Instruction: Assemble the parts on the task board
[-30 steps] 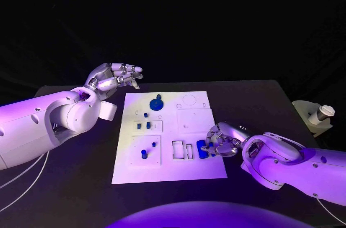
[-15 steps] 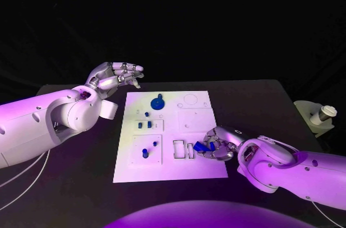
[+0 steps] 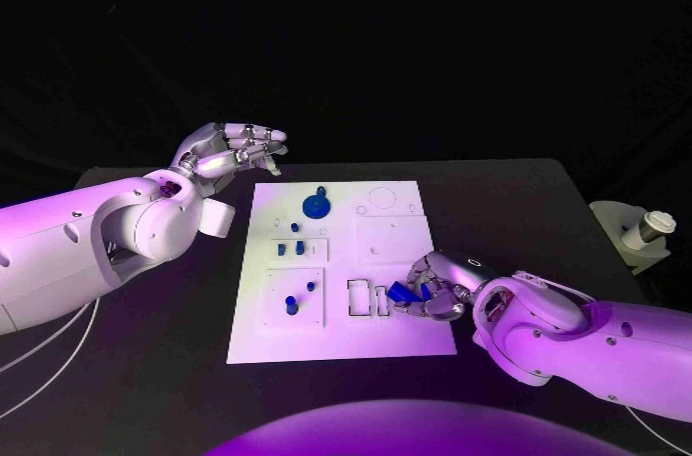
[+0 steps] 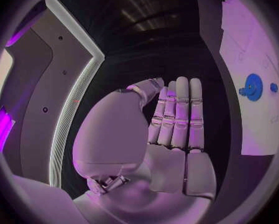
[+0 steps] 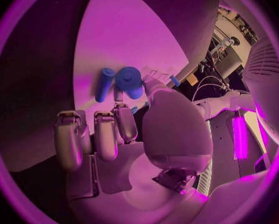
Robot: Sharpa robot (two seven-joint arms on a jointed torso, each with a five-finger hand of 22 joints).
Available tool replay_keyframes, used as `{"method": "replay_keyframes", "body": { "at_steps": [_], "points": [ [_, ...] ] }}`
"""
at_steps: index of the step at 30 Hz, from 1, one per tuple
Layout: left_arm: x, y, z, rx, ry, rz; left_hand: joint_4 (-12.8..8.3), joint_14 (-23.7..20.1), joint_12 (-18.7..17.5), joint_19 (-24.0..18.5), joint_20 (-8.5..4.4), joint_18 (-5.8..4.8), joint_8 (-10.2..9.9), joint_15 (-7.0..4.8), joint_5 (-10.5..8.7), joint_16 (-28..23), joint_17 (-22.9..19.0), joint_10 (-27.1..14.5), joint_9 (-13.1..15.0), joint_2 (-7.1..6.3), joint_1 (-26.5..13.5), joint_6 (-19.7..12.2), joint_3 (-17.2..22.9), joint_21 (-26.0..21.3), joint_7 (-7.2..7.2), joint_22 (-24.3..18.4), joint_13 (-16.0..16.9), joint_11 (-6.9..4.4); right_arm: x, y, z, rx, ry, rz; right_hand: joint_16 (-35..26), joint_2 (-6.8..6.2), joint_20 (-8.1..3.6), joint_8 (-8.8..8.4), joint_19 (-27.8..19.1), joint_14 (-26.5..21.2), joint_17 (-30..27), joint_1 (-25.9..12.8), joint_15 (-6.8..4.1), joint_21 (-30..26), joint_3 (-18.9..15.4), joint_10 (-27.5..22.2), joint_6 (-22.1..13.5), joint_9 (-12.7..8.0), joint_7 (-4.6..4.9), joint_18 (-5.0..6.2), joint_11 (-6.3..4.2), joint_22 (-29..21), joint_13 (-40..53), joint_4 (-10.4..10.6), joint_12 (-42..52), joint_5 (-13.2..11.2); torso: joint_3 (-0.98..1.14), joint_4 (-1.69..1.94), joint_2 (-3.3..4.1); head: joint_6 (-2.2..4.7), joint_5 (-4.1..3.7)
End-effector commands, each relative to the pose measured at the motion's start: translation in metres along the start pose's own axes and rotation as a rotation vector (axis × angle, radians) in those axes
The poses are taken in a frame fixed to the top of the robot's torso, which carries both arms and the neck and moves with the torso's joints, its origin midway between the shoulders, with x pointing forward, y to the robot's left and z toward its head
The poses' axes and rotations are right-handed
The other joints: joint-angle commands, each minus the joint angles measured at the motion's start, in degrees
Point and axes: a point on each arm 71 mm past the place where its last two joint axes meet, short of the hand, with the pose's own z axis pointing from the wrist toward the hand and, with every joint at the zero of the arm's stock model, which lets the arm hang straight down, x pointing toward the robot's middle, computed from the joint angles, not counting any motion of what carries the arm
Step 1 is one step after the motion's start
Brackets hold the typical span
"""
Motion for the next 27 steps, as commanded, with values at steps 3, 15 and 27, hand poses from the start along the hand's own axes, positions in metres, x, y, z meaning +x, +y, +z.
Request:
{"method": "replay_keyframes", "body": {
  "at_steps": [3,15,27],
  "points": [
    [0.001,-0.001,0.0,0.008,0.016,-0.006,0.3,0.1,0.2,-0.4,0.05,0.09,-0.1,0.11,0.28,-0.3,0.1,-0.5,-0.1,0.07,-0.7,-0.2,-0.1,-0.1,0.15,-0.1,0.0,-0.1,-0.005,0.002,-0.006,-0.018,-0.083,0.031,0.5,2.21,-0.83,1.01,5.4,4.3,5.9,3.1,-0.59,0.7,2.2,0.4,1.9,0.7,-0.88,-0.87,-0.58,14.6,2.5,-0.1,0.5,-1.0,0.02,-0.06,-0.05,-0.01,0.12],
    [0.001,-0.001,0.0,0.008,0.015,-0.005,0.3,0.1,0.2,-0.4,0.06,0.1,-0.1,0.11,0.29,-0.3,0.1,-0.5,-0.1,0.1,-0.7,-0.2,-0.1,-0.2,0.15,-0.1,0.0,-0.1,-0.018,0.022,-0.004,-0.057,-0.106,0.143,1.2,3.83,-1.52,1.95,5.7,4.7,7.8,1.4,-1.31,1.6,4.3,1.3,4.1,1.1,-1.84,-1.05,-1.42,14.8,3.4,0.8,1.2,0.3,-0.07,-0.07,-0.07,0.31,0.32],
    [0.003,-0.001,0.001,0.007,0.019,-0.007,0.3,0.1,0.2,-0.4,0.07,0.11,-0.1,0.11,0.3,-0.3,0.1,-0.5,-0.1,0.15,-0.6,-0.2,-0.1,-0.2,0.14,-0.1,0.0,-0.11,-0.002,0.045,0.008,-0.079,0.043,0.176,1.5,4.45,-1.73,2.29,5.8,4.8,8.7,-4.4,-1.45,1.9,3.9,2.2,5.0,1.3,-2.03,-1.11,-1.59,14.9,4.5,0.9,2.1,-1.2,-0.16,0.0,-0.01,0.28,0.78]
  ]
}}
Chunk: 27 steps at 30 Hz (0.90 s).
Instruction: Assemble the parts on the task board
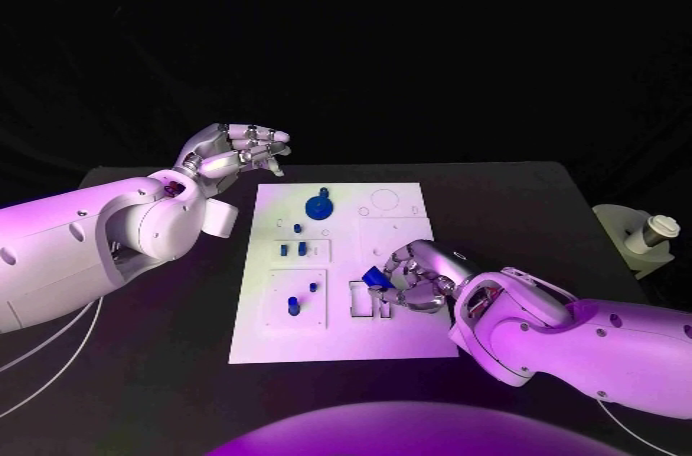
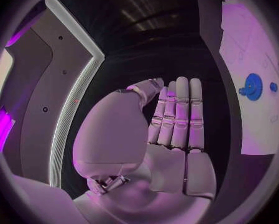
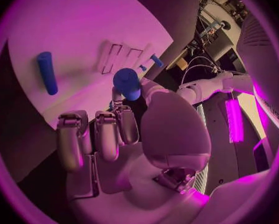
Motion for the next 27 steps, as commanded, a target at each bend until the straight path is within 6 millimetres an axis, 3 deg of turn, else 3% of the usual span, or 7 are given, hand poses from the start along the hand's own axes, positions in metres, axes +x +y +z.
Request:
{"method": "replay_keyframes", "body": {
  "at_steps": [1,3,26,27],
  "points": [
    [0.003,-0.001,0.001,0.008,0.02,-0.007,0.3,0.1,0.2,-0.4,0.07,0.11,-0.1,0.11,0.3,-0.3,0.1,-0.3,-0.1,-0.08,-0.4,-0.2,-0.1,-0.2,0.14,-0.1,0.0,0.1,0.009,0.001,0.003,0.008,0.091,0.01,0.5,0.22,-0.51,2.39,5.8,4.9,9.1,-4.0,-0.24,0.2,-0.7,0.6,4.2,1.6,-3.48,-1.12,-0.09,14.9,4.7,0.0,0.5,-0.6,0.01,-0.02,0.03,0.07,0.3],
    [0.004,-0.001,0.001,0.008,0.022,-0.008,0.3,0.1,0.2,-0.4,0.07,0.11,-0.1,0.11,0.3,-0.3,0.1,-0.3,-0.1,-0.08,-0.4,-0.2,-0.1,-0.2,0.14,-0.1,0.0,0.1,0.012,0.003,0.005,0.008,0.107,0.007,0.6,-0.08,-0.55,2.53,5.8,4.9,9.3,-5.4,-0.29,0.3,-1.4,0.7,4.3,1.7,-3.54,-1.13,-0.15,14.9,4.9,0.0,0.6,0.1,0.1,-0.06,0.04,0.1,0.41],
    [0.005,-0.001,0.002,0.0,0.029,-0.01,0.3,0.1,0.2,-0.4,0.08,0.12,-0.1,0.11,0.31,-0.3,0.1,-0.3,-0.1,0.0,-0.4,-0.2,0.0,-0.2,0.14,-0.1,0.0,0.1,0.017,0.003,0.016,0.04,0.102,-0.09,0.8,-0.69,-0.71,3.07,5.8,5.0,9.8,-9.1,-0.47,0.4,-4.1,1.0,4.5,2.1,-3.79,-1.15,-0.36,14.9,5.4,0.0,0.8,0.4,0.1,-0.09,0.05,0.07,0.71],
    [0.005,0.0,0.002,0.0,0.029,-0.01,0.3,0.1,0.2,-0.4,0.08,0.12,-0.1,0.11,0.31,-0.3,0.1,-0.3,-0.1,0.0,-0.4,-0.2,0.0,-0.2,0.14,-0.1,0.0,0.1,0.017,0.003,0.016,0.04,0.099,-0.094,0.7,-0.82,-0.72,3.19,5.8,5.0,9.8,-10.2,-0.47,0.4,-5.1,0.9,4.4,2.2,-3.82,-1.14,-0.36,14.9,5.3,0.1,0.6,-0.9,0.1,-0.09,0.05,0.07,0.71]
  ]
}}
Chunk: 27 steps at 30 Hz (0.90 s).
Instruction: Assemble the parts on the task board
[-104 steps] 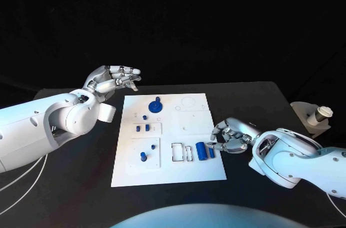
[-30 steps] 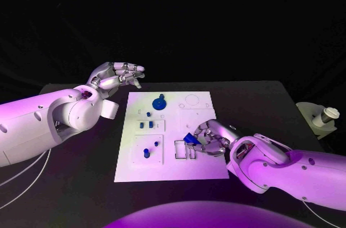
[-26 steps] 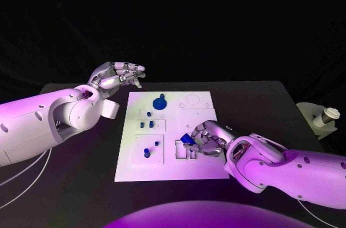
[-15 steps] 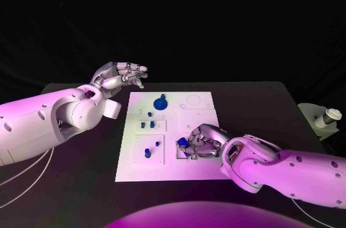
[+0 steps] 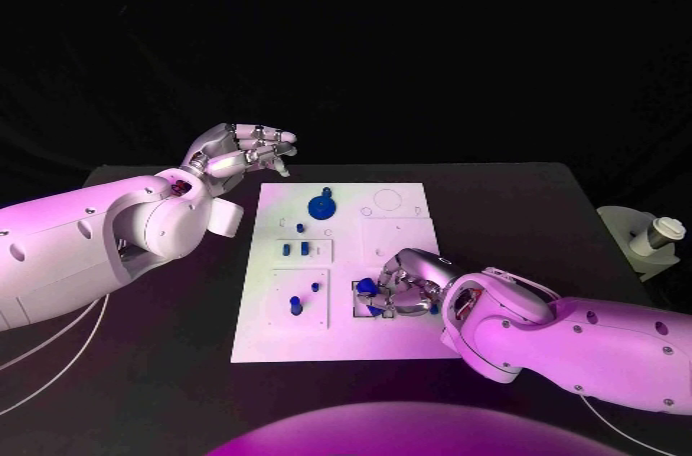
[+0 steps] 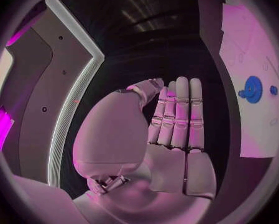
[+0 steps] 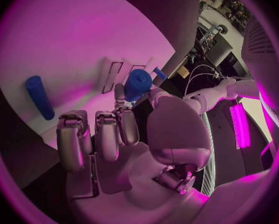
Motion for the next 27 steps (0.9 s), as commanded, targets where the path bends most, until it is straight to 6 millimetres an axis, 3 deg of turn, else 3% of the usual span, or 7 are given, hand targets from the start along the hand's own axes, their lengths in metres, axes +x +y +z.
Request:
{"method": "replay_keyframes", "body": {
  "at_steps": [1,8,11,18,22,24,27],
  "points": [
    [0.0027,-0.001,0.0005,0.005,0.02,-0.006,0.3,0.1,0.2,-0.4,0.08,0.12,-0.1,0.1,0.32,-0.3,0.1,-0.3,-0.1,0.0,-0.4,-0.2,0.0,-0.2,0.14,-0.1,0.0,0.1,0.001,0.0,0.0007,0.008,0.003,-0.047,0.2,-0.1,-0.32,0.38,5.8,5.0,9.8,-1.6,-0.48,0.1,-1.1,0.8,1.6,0.1,-2.01,-1.14,-0.46,14.9,5.3,0.0,-0.1,-1.3,0.0,0.0,0.0,0.08,-0.01],
    [0.0023,-0.0009,0.0004,0.004,0.019,-0.006,0.3,0.1,0.2,-0.4,0.08,0.12,-0.1,0.1,0.32,-0.3,0.1,-0.3,-0.1,0.0,-0.4,-0.2,0.0,-0.2,0.14,-0.1,0.0,0.1,0.0004,0.0031,0.0018,-0.003,-0.022,-0.046,-0.1,-0.34,-0.27,0.68,5.5,4.8,9.2,-4.3,-0.4,-0.8,-4.9,0.3,1.0,0.4,-1.88,-0.96,-0.34,14.7,4.7,0.1,-1.3,-5.8,0.01,0.0,0.03,0.19,0.02],
    [0.0021,-0.0009,0.0002,0.004,0.018,-0.006,0.5,0.1,0.2,-0.4,0.13,0.12,-0.1,0.16,0.31,-0.3,0.1,-0.4,-0.1,-0.01,-0.7,-0.3,-0.1,-0.4,0.21,-0.1,0.0,0.16,-0.0004,0.0033,0.002,-0.003,-0.034,-0.044,-0.2,0.16,-0.13,0.92,5.4,4.8,9.0,-5.1,-0.29,-1.2,-8.2,0.1,0.5,0.7,-1.75,-0.87,-0.16,14.5,4.5,0.1,-2.0,-8.4,0.01,0.01,0.02,0.23,-0.01],
    [0.0016,-0.001,-0.0001,0.004,0.017,-0.005,0.6,0.1,0.2,-0.4,0.16,0.12,-0.1,0.18,0.32,-0.2,0.1,-0.5,-0.1,-0.04,-0.8,-0.4,-0.1,-0.4,0.22,-0.2,0.0,0.18,-0.0021,0.0045,0.0016,-0.009,-0.06,-0.038,0.0,1.16,-0.08,1.34,5.4,4.9,9.6,-5.7,-0.22,-1.0,-14.2,-0.1,0.0,1.0,-1.66,-0.92,-0.08,14.6,4.4,0.1,-2.5,-8.7,0.04,-0.03,0.02,0.31,-0.04],
    [0.0014,-0.001,-0.0003,0.003,0.016,-0.005,0.6,0.1,0.2,-0.4,0.16,0.12,-0.1,0.18,0.32,-0.2,0.1,-0.5,-0.1,-0.04,-0.8,-0.4,-0.1,-0.4,0.22,-0.2,0.0,0.18,-0.0029,0.0055,-0.0003,-0.02,-0.066,-0.037,0.1,1.92,-0.07,1.45,5.5,4.9,9.7,-5.0,-0.19,-0.9,-15.1,-0.1,-0.1,1.1,-1.63,-0.93,-0.13,14.6,4.5,0.1,-2.5,-8.8,0.05,-0.03,0.02,0.35,-0.03],
    [0.001,-0.0011,-0.0006,0.003,0.015,-0.004,0.6,0.1,0.2,-0.4,0.16,0.13,-0.1,0.18,0.33,-0.3,0.2,-0.5,-0.1,-0.06,-0.8,-0.4,-0.1,-0.4,0.22,-0.2,0.0,0.18,-0.0035,0.0064,-0.0026,-0.03,-0.068,-0.035,0.1,3.26,-0.03,1.64,5.5,4.9,9.8,-2.6,-0.16,-0.9,-16.2,0.0,-0.2,1.2,-1.62,-0.94,-0.14,14.6,4.6,0.0,-2.4,-8.5,0.06,-0.04,0.02,0.34,0.0],
    [0.0002,-0.0011,-0.0011,0.002,0.013,-0.004,0.6,0.1,0.2,-0.4,0.16,0.13,-0.1,0.18,0.33,-0.3,0.2,-0.5,-0.1,-0.06,-0.8,-0.4,-0.1,-0.4,0.22,-0.2,0.0,0.18,-0.0046,0.0074,-0.0071,-0.05,-0.065,-0.031,0.1,4.17,-0.04,1.76,5.5,5.0,9.9,-0.3,-0.17,-0.7,-16.7,0.1,-0.1,1.2,-1.69,-0.99,-0.17,14.7,4.8,0.0,-2.3,-7.8,0.08,-0.05,0.03,0.38,0.12]
  ]
}}
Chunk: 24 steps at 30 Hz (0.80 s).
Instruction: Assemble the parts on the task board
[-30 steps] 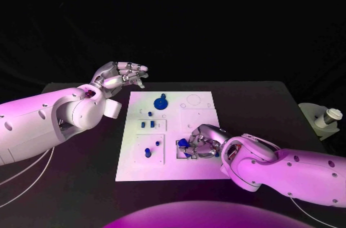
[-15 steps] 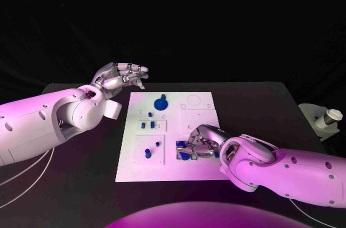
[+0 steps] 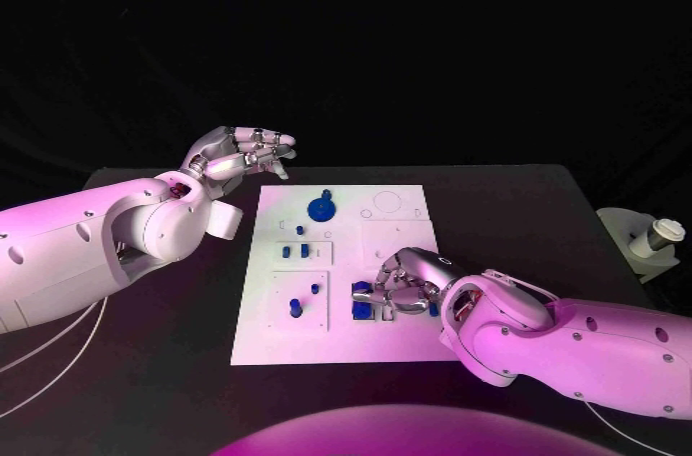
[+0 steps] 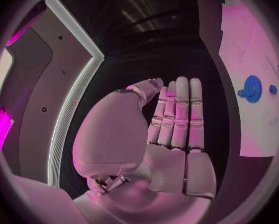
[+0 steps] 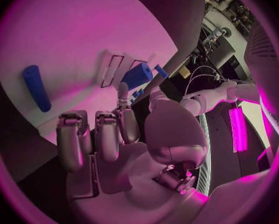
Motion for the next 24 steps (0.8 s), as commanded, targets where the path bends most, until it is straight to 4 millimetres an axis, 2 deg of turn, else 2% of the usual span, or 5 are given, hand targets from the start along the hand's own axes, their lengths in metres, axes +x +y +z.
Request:
{"method": "replay_keyframes", "body": {
  "at_steps": [1,2,6,11,24],
  "points": [
    [0.001,-0.001,0.0,0.005,0.015,-0.004,0.3,0.1,0.2,-0.4,0.16,0.13,-0.1,0.18,0.33,-0.3,0.1,-0.3,-0.1,-0.05,-0.4,-0.4,-0.1,-0.2,0.22,-0.1,0.0,-0.03,-0.002,0.003,-0.005,-0.045,-0.013,-0.001,0.1,0.65,-0.04,0.2,5.6,5.0,10.0,3.7,-0.24,0.3,-0.4,0.2,-0.4,0.1,-0.05,-1.0,-0.21,14.7,4.9,-0.1,-0.1,1.8,0.01,-0.01,0.0,0.03,0.16],
    [0.001,-0.001,0.0,0.005,0.014,-0.004,0.3,0.1,0.2,-0.4,0.16,0.13,-0.1,0.18,0.33,-0.3,0.1,-0.3,-0.1,-0.05,-0.4,-0.4,-0.1,-0.2,0.22,-0.1,0.0,-0.03,-0.003,0.004,-0.007,-0.053,-0.01,0.001,0.2,0.73,-0.11,0.2,5.6,5.0,10.1,5.1,-0.21,0.4,-0.6,0.3,-0.4,0.0,-0.1,-1.03,-0.2,14.8,5.0,-0.1,0.0,3.0,0.01,-0.01,0.0,0.03,0.16],
    [0.0,-0.001,-0.001,0.004,0.012,-0.003,0.3,0.1,0.2,-0.4,0.16,0.13,-0.1,0.18,0.33,-0.3,0.1,-0.3,-0.1,-0.05,-0.4,-0.4,-0.1,-0.2,0.22,-0.1,0.0,-0.03,-0.004,0.006,-0.014,-0.081,0.011,0.003,0.3,0.96,-0.17,0.17,5.8,5.1,10.5,10.4,-0.36,1.0,-0.8,0.5,-0.4,-0.1,-0.23,-1.15,-0.32,14.9,5.4,-0.6,0.5,5.0,-0.01,-0.06,-0.03,0.1,0.19],
    [0.0,-0.001,-0.001,0.003,0.012,-0.003,0.2,0.0,0.2,-0.4,0.16,0.14,-0.1,0.17,0.37,-0.3,0.1,-0.3,-0.1,-0.03,-0.3,-0.4,0.0,-0.3,0.21,-0.1,0.0,-0.04,-0.003,0.004,-0.017,-0.087,0.038,-0.005,0.5,1.18,-0.26,-0.05,5.9,5.2,10.9,15.1,-0.47,1.3,0.3,0.7,-0.3,-0.5,-0.4,-1.22,-0.49,15.0,5.8,-1.1,0.8,4.3,-0.04,-0.06,-0.01,0.07,0.22],
    [0.001,-0.001,-0.001,0.002,0.013,-0.003,0.3,0.0,0.2,-0.4,0.18,0.14,-0.1,0.19,0.39,-0.3,0.1,-0.3,-0.1,0.12,-0.4,-0.4,0.1,-0.3,0.23,-0.1,0.0,-0.02,-0.001,0.001,-0.007,-0.059,0.046,-0.025,0.5,1.87,-0.27,-0.16,6.0,5.2,11.1,15.4,-0.44,1.5,0.5,0.8,0.0,-0.7,-0.36,-1.26,-0.46,15.1,5.9,-0.2,0.9,4.5,-0.07,0.12,0.08,0.01,0.11]
  ]
}}
